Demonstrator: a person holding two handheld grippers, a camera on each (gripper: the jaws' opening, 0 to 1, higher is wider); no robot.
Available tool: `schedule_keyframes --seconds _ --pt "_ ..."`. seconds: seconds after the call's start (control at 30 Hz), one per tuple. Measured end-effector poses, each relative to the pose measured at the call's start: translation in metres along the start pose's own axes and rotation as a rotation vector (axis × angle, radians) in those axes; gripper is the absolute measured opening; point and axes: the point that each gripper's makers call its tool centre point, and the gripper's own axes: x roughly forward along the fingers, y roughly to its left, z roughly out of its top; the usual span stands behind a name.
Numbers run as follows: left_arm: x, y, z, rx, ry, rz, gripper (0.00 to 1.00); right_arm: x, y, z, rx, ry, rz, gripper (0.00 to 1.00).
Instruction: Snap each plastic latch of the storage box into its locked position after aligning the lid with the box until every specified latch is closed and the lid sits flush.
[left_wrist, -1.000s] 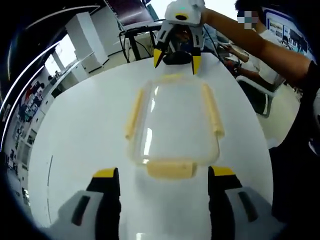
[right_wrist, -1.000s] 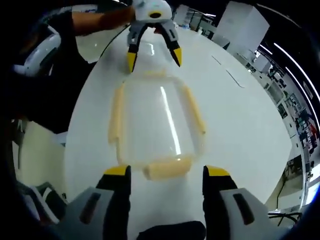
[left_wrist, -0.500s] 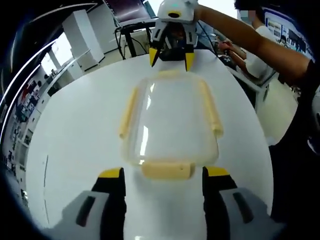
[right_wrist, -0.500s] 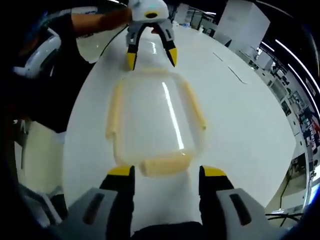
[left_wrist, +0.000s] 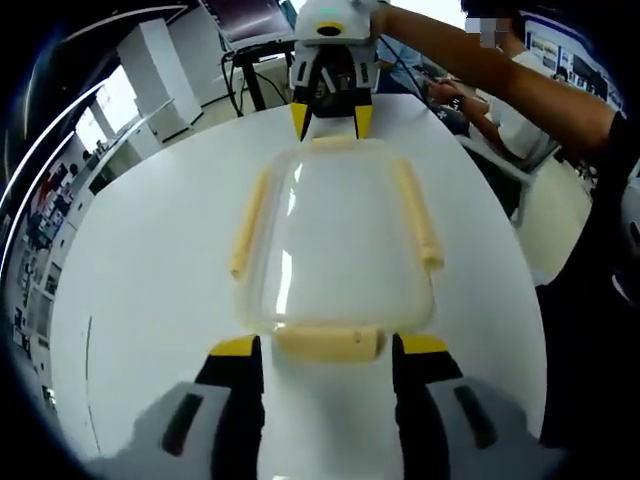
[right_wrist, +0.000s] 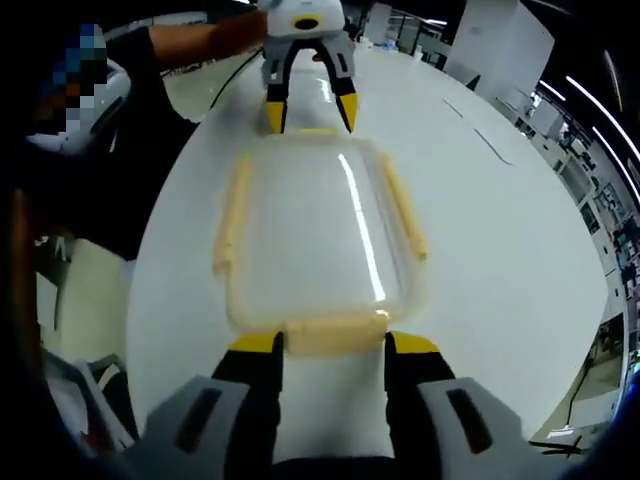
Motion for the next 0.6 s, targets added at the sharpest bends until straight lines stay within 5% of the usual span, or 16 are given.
schedule_keyframes --seconds 0.6 --pt "0.0053 -0.0044 -0.0059 -0.012 -0.070 -0.122 0.39 0.0031 0.0063 0.0030 0.005 -0.037 0.049 0.38"
